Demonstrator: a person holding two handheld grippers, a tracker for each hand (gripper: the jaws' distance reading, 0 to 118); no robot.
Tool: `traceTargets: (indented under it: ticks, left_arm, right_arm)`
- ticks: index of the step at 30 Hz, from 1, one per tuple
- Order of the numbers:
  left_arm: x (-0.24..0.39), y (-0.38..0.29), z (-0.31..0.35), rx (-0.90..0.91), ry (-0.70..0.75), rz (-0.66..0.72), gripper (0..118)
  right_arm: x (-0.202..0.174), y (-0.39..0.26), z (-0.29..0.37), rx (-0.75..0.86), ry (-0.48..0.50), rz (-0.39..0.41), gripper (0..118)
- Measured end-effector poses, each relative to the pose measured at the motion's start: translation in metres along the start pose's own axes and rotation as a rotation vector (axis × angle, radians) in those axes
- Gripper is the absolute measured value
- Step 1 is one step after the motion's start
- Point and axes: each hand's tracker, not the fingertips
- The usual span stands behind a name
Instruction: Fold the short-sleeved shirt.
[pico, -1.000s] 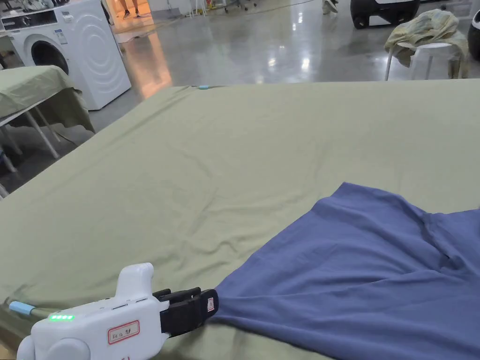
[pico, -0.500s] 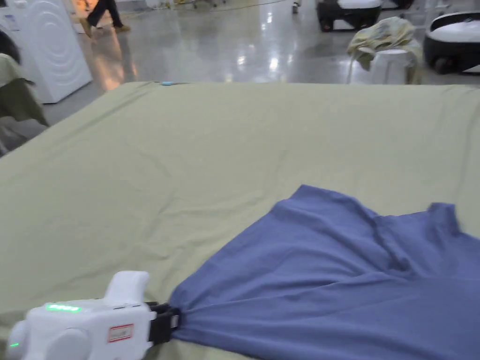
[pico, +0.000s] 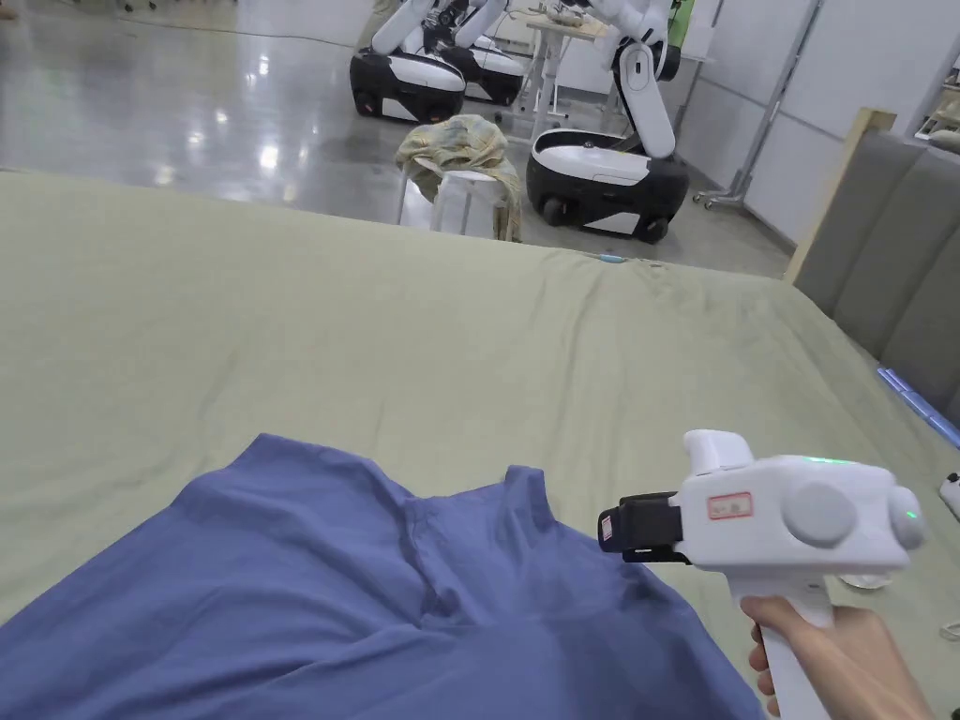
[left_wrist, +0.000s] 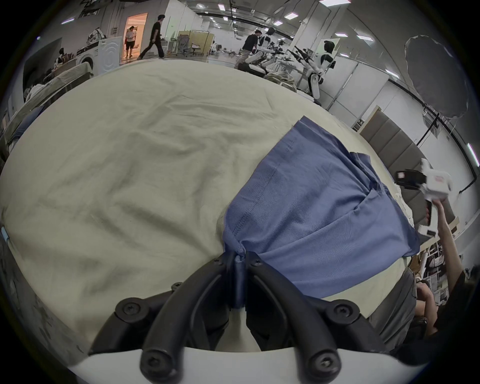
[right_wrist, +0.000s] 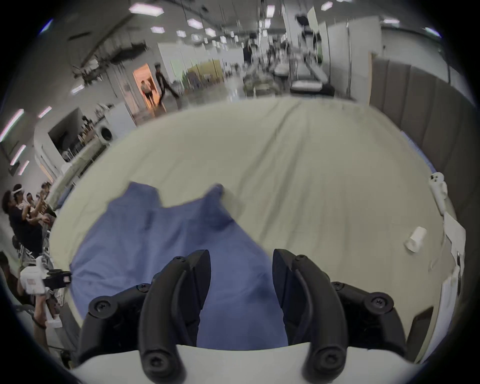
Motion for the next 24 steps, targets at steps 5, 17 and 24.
traceTargets:
  ticks: [5, 17, 24]
  left_arm:
    - [0.0, 0.002, 0.0, -0.003, -0.01, 0.021, 8]
    - [0.003, 0.007, 0.019, 0.123, -0.011, -0.014, 8]
    - [0.052, 0.055, 0.102, 0.486, -0.075, -0.139, 8]
  right_arm:
    - [-0.006, 0.015, -0.05, -0.189, -0.039, 0.065, 56]
    - [-0.024, 0.015, -0.016, -0.008, -0.034, 0.098, 1]
    - [-0.037, 0.011, 0.136, 0.402, 0.03, 0.094, 1]
